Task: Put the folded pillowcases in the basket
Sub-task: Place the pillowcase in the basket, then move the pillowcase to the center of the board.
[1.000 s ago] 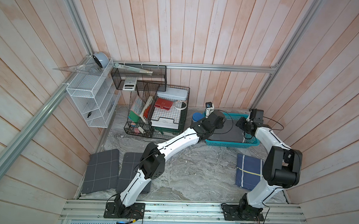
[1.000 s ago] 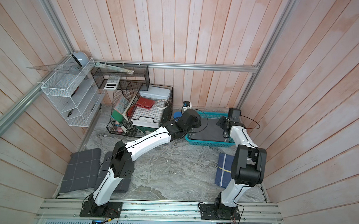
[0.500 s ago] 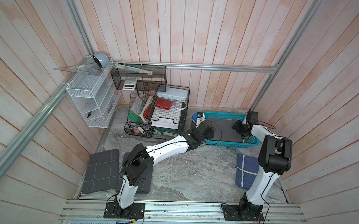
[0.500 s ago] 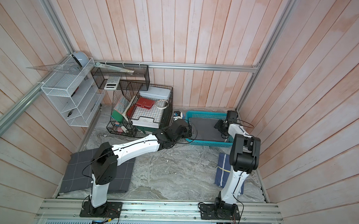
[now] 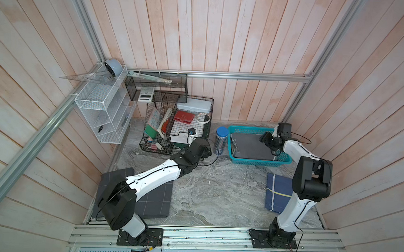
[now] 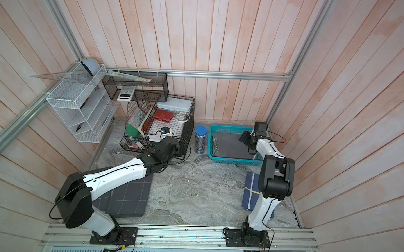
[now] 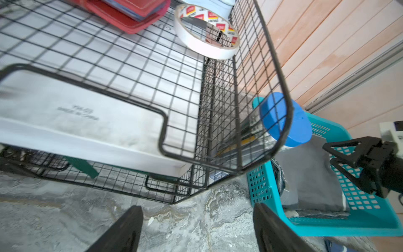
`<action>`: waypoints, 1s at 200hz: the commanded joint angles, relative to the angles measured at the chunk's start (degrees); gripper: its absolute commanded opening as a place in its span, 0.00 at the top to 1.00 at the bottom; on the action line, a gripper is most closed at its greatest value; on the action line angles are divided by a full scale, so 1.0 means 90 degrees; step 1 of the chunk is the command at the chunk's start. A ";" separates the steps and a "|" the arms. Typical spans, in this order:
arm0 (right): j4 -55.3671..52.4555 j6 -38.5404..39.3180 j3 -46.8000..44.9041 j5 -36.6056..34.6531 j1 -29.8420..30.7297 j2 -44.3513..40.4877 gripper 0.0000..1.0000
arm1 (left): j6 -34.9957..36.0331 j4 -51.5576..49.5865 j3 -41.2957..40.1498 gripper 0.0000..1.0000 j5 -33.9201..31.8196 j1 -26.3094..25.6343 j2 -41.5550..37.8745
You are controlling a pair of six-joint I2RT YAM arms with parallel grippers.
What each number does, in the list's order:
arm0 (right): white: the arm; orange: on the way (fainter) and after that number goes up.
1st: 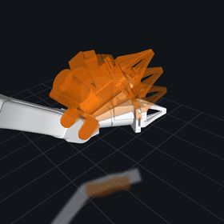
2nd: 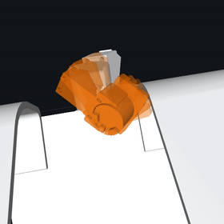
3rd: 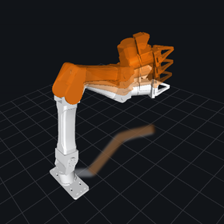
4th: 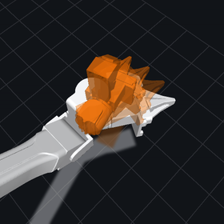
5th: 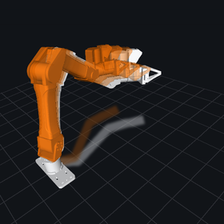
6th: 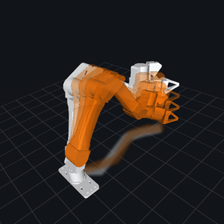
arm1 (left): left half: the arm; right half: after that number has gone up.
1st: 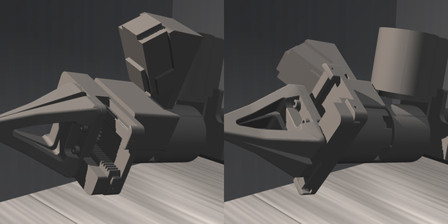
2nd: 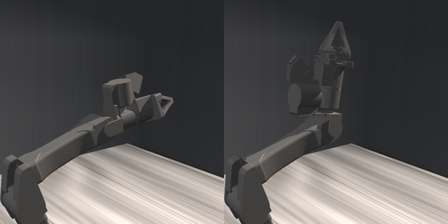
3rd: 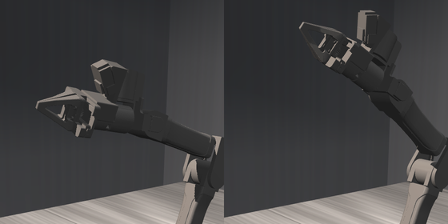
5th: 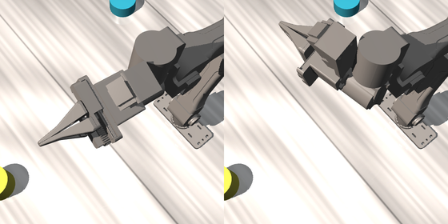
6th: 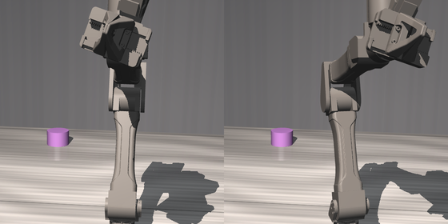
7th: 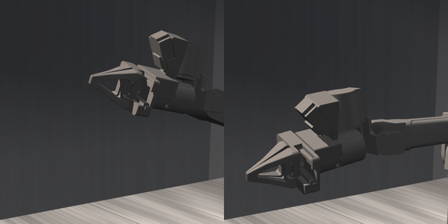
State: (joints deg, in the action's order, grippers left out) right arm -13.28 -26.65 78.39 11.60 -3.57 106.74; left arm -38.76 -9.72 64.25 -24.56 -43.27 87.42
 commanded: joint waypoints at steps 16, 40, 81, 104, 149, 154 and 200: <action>0.0042 0.0210 -0.0337 0.0380 0.0741 -0.0353 0.33 | -0.0028 -0.0242 -0.0670 0.12 -0.0208 0.0091 -0.0795; -0.0087 0.0228 -0.0430 0.0334 0.1166 -0.0297 0.33 | -0.0155 -0.0544 -0.1221 0.10 -0.0445 0.0234 -0.1325; -0.0013 0.0164 -0.1197 -0.0110 0.1662 -0.1061 0.33 | -0.0755 -0.1459 -0.2135 0.10 -0.0397 0.0982 -0.2253; -0.0276 0.0272 -0.1506 -0.0473 0.1826 -0.1717 0.33 | -0.1310 -0.2660 -0.2427 0.08 -0.0537 0.1365 -0.2724; -0.0419 0.0447 -0.2294 -0.1152 0.2611 -0.2893 0.31 | -0.2030 -0.3802 -0.3093 0.07 -0.0205 0.1412 -0.3387; -0.0398 0.0413 -0.2430 -0.1225 0.2750 -0.3031 0.31 | -0.2077 -0.3754 -0.3196 0.07 -0.0056 0.1417 -0.3400; -0.0605 0.0268 -0.3283 -0.1861 0.4096 -0.3948 0.31 | -0.2532 -0.2909 -0.3885 0.07 0.1038 0.0847 -0.2941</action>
State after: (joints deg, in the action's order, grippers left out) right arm -15.70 -23.88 52.07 0.58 27.94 74.91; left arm -58.08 -39.20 31.16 -20.93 -31.81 58.65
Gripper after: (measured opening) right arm 0.691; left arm 0.929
